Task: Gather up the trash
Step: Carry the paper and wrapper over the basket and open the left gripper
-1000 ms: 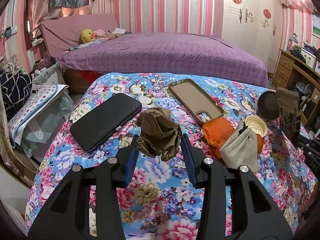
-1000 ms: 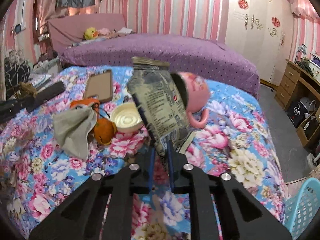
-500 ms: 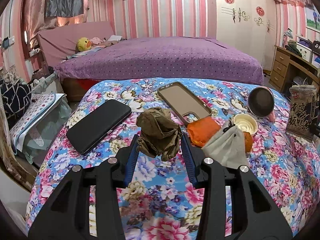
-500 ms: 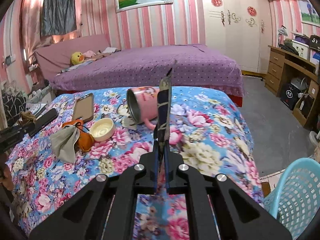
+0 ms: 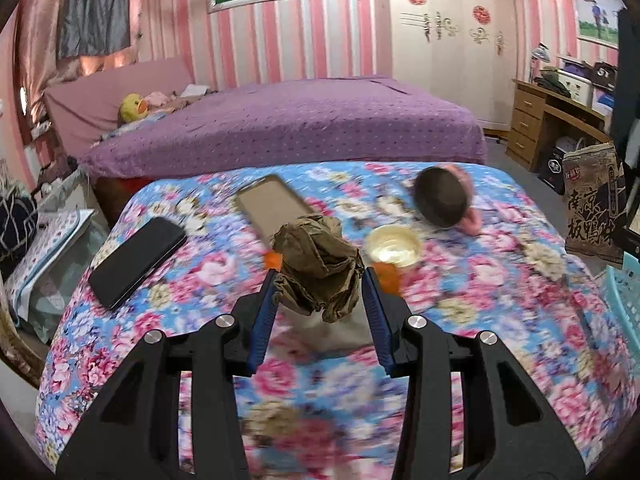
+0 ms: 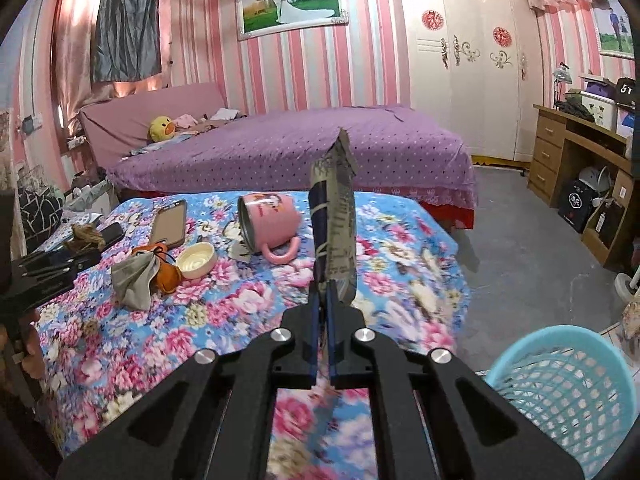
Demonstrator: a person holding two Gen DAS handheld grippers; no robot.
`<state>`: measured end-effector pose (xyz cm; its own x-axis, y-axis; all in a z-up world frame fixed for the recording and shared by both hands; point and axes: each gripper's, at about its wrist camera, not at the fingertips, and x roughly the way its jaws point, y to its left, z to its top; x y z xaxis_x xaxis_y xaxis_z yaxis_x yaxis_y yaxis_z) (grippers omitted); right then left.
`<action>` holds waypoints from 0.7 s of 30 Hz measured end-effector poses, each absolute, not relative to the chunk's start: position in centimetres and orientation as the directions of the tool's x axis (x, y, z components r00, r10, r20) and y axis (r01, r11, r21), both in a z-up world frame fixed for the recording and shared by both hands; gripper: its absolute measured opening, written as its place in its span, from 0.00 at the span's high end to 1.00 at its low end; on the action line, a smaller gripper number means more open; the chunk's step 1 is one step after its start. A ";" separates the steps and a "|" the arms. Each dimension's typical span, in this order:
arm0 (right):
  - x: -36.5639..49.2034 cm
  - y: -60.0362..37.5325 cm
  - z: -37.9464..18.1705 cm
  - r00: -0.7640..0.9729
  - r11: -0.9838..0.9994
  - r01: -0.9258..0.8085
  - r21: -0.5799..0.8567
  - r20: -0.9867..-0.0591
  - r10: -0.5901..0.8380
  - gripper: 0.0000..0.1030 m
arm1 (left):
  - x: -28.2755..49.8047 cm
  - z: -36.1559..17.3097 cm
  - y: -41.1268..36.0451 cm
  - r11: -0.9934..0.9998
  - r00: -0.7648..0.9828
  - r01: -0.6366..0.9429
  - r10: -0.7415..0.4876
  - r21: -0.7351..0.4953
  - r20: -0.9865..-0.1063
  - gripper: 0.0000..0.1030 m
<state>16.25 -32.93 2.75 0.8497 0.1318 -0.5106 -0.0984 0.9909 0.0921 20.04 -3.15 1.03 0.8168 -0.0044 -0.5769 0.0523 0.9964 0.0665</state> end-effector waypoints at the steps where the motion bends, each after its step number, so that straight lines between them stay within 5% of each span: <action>1: 16.0 -33.3 2.8 0.851 0.991 -0.097 0.089 -0.510 0.129 0.97 | 19.9 1.2 -4.0 0.995 0.820 0.061 -0.009 0.072 -0.572 0.60; 13: 11.2 -42.4 4.0 0.880 0.996 0.010 0.093 -0.474 0.036 0.97 | 18.3 2.6 -16.4 0.980 0.822 0.197 -0.156 0.016 -0.548 0.60; 21: 8.5 -48.3 2.3 0.844 0.995 0.075 0.058 -0.536 -0.032 0.97 | 16.6 1.6 -25.0 0.948 0.790 0.317 -0.261 0.006 -0.554 0.60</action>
